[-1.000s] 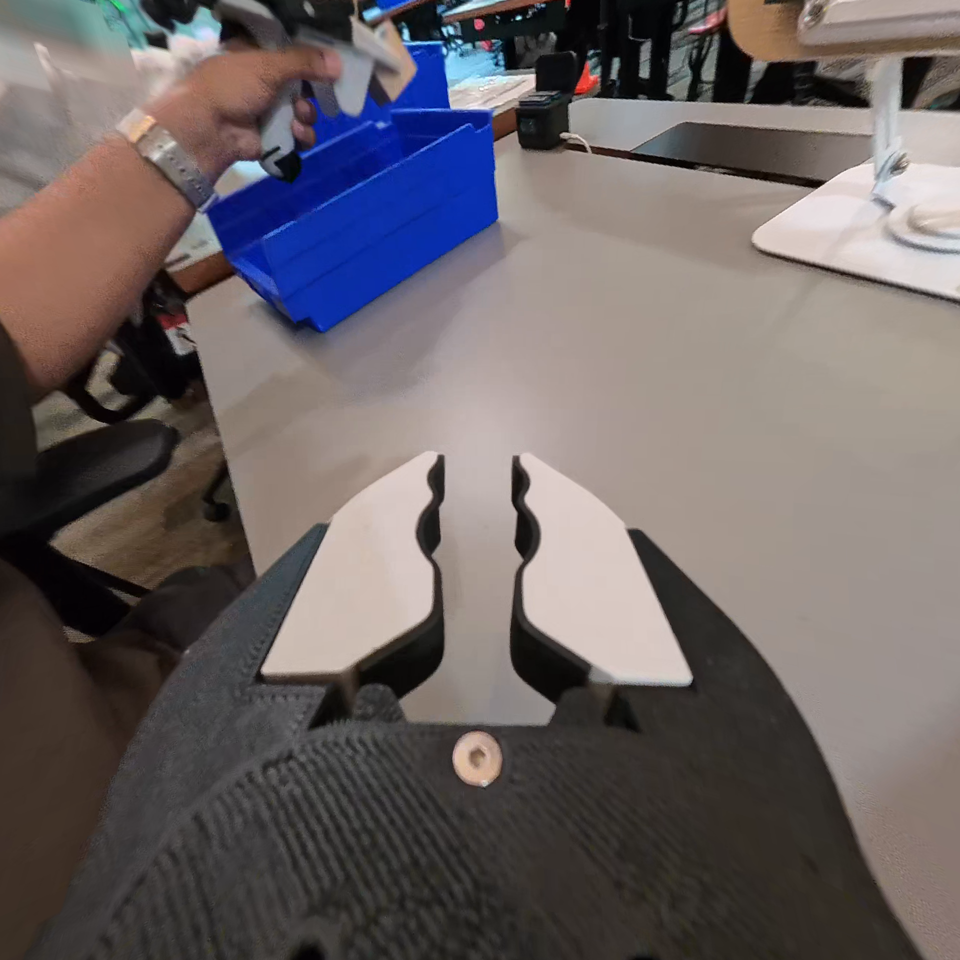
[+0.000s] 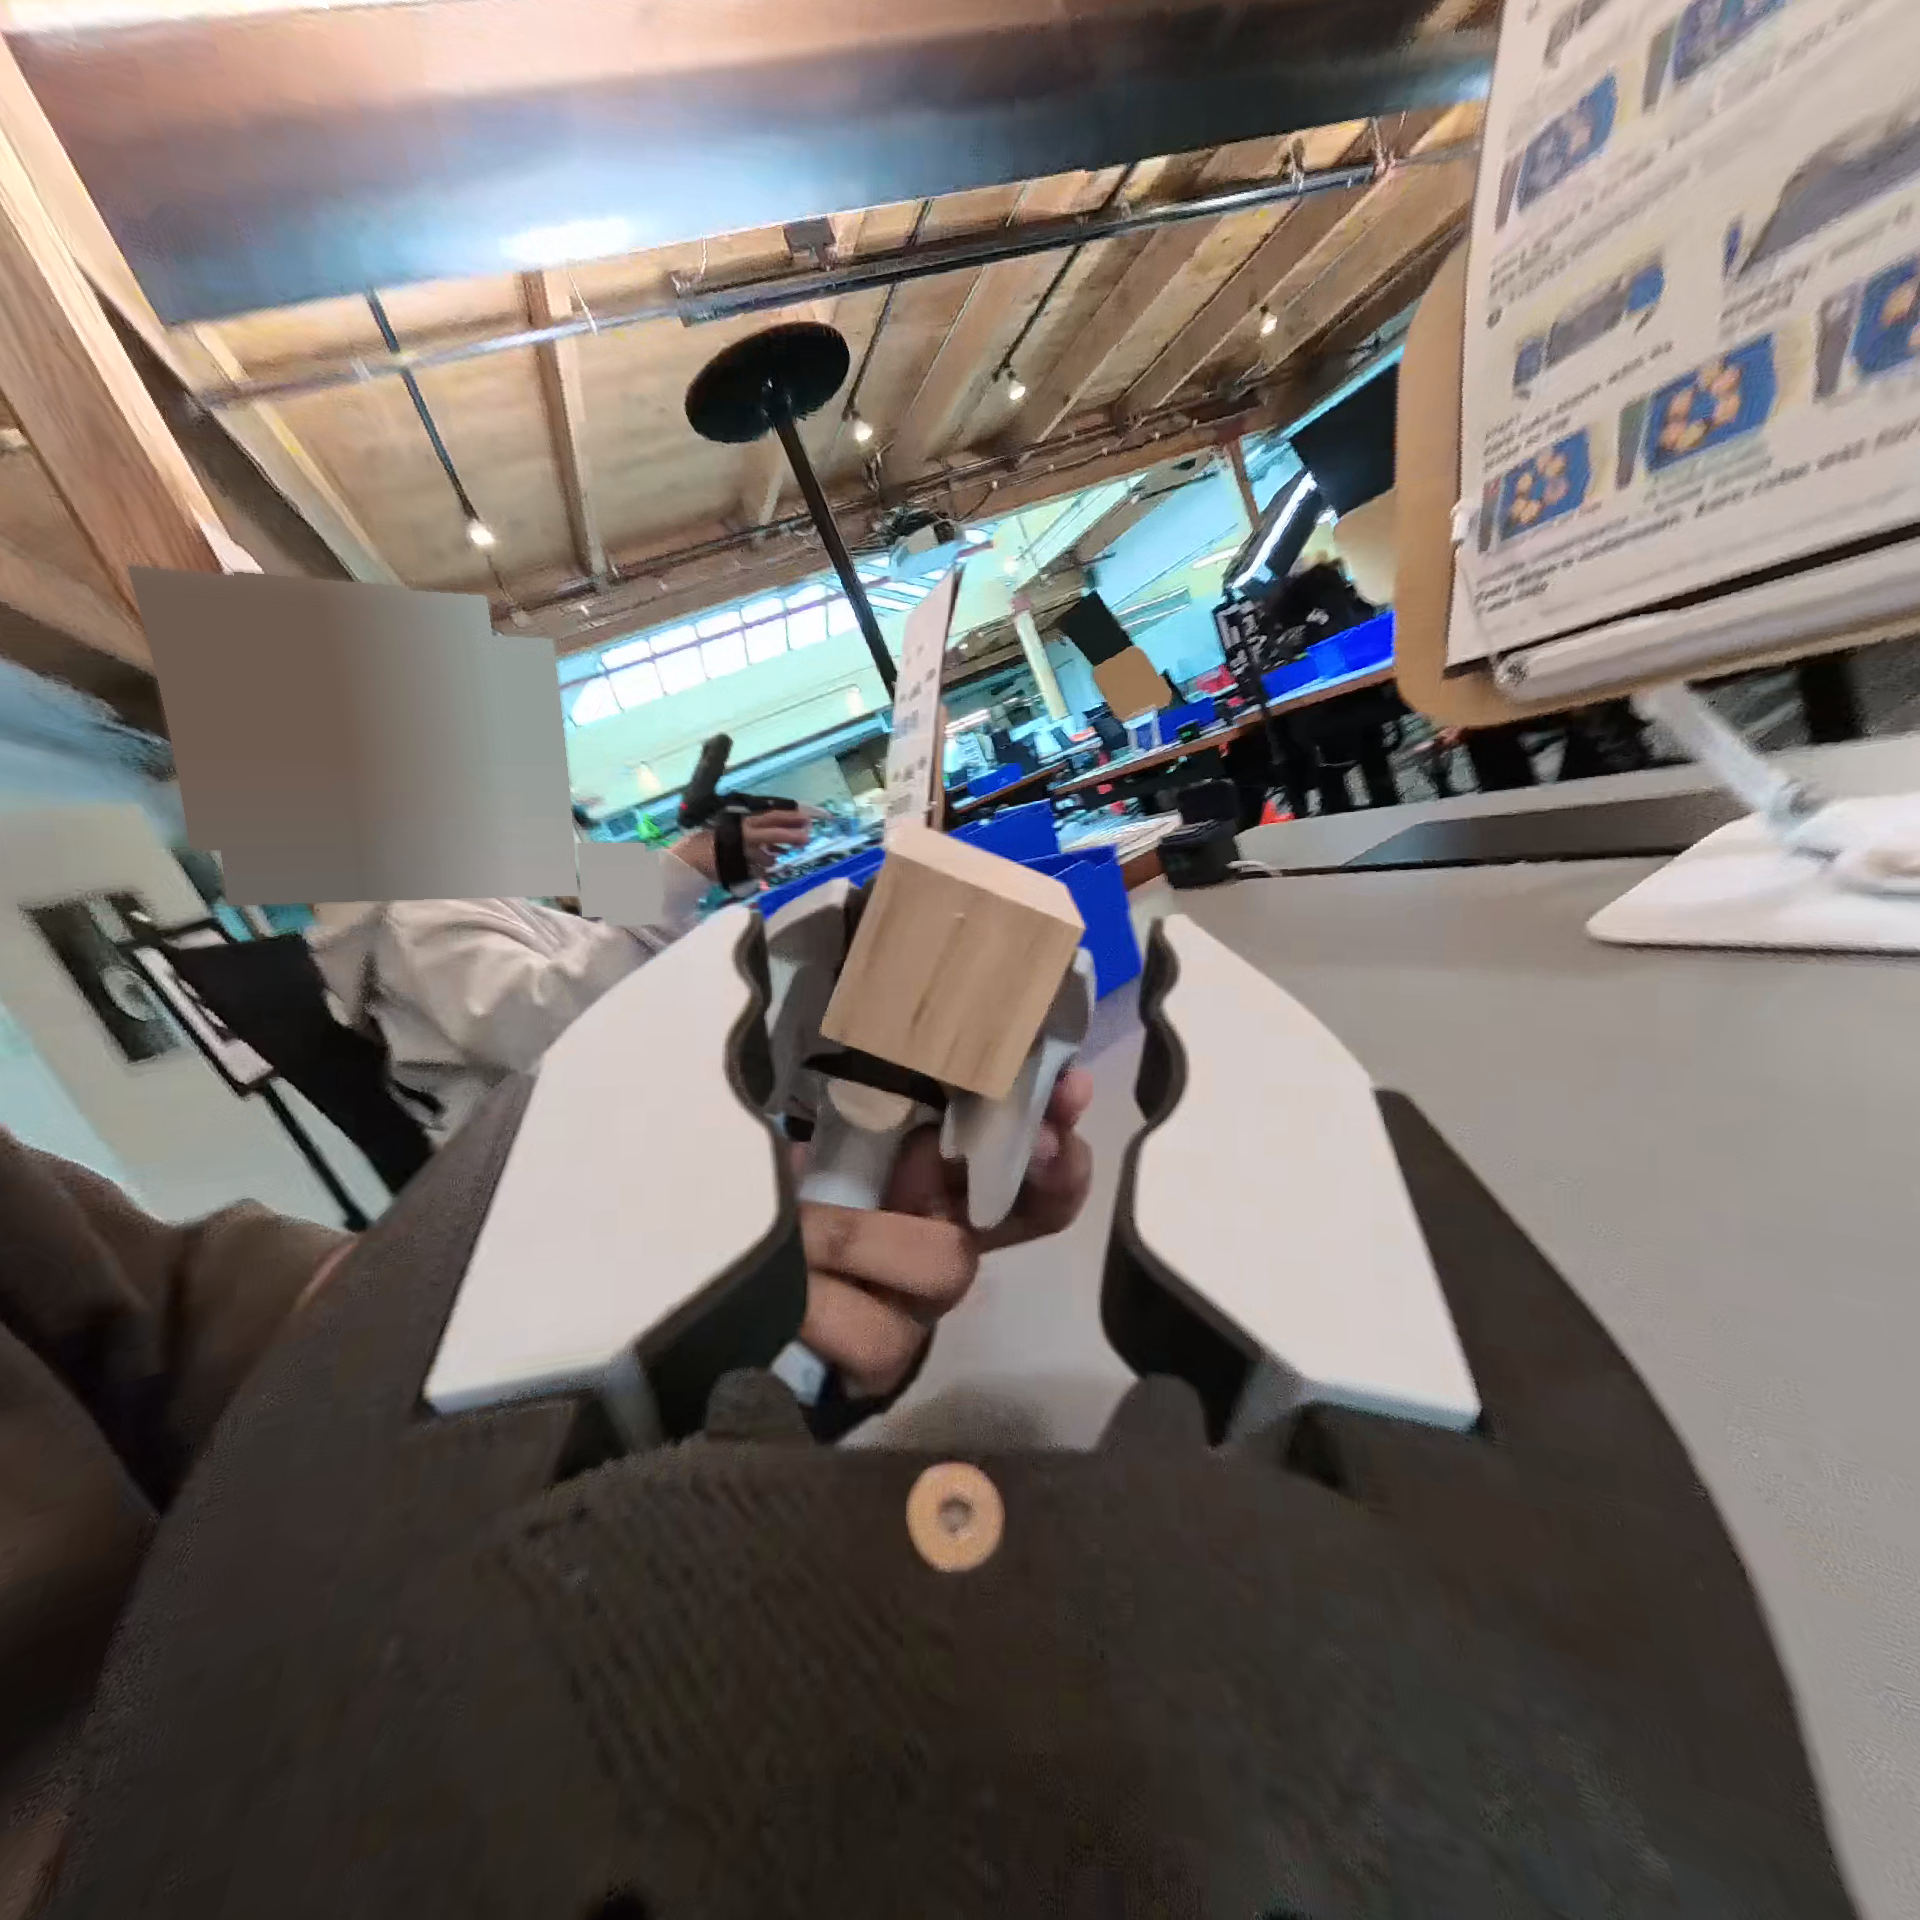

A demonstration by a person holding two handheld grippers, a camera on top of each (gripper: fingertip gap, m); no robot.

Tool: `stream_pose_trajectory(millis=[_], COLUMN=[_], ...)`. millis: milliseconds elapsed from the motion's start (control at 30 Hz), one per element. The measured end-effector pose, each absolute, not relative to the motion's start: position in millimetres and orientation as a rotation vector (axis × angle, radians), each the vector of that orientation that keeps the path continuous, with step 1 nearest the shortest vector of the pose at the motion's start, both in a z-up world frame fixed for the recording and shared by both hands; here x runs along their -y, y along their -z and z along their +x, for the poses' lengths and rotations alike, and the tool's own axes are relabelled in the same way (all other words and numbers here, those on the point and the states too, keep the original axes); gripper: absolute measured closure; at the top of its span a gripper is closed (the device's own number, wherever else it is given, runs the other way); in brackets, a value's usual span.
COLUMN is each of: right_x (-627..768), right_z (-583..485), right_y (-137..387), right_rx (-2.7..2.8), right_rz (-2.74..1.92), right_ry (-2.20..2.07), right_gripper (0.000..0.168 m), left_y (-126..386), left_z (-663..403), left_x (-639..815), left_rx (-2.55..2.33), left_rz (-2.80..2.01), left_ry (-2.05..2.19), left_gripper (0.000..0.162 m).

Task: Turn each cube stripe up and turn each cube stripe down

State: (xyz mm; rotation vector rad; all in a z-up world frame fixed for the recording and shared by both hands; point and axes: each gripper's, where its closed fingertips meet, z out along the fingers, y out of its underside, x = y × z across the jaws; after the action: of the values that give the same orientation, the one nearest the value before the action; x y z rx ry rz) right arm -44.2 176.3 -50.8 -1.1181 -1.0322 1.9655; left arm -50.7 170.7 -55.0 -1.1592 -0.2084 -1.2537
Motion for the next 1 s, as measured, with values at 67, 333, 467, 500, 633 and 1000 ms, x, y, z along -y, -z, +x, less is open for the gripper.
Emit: stream_pose_trajectory(millis=[67, 333, 467, 500, 633, 1000], right_x=[-173.1, -168.2, -168.3, -167.3, -168.9, -226.7], right_z=[-46.6, -50.2, -50.8, -50.8, -50.6, -34.9], right_y=[54.4, 61.1, 64.1, 64.5, 65.3, 24.7], right_rx=[1.032, 0.896, 0.898, 0.913, 0.918, 0.943], right_rz=[-1.155, -1.321, -1.341, -1.337, -1.342, -1.326], right_ry=[-2.014, -2.31, -2.339, -2.335, -2.325, -2.117], right_gripper=[0.099, 0.112, 0.122, 0.125, 0.128, 0.128], left_y=[53.5, 52.3, 56.1, 56.7, 57.9, 54.9], left_z=[-53.5, -60.1, -56.7, -55.9, -54.1, -61.3], left_x=[-169.3, -167.7, -170.3, -171.1, -172.5, -171.6], left_rx=[0.207, 0.21, 0.2, 0.2, 0.198, 0.229], left_rz=[-1.153, -1.15, -1.179, -1.184, -1.191, -1.2], left_ry=[1.225, 1.139, 1.11, 1.106, 1.101, 1.087], left_gripper=[0.117, 0.117, 0.117, 0.117, 0.117, 0.105])
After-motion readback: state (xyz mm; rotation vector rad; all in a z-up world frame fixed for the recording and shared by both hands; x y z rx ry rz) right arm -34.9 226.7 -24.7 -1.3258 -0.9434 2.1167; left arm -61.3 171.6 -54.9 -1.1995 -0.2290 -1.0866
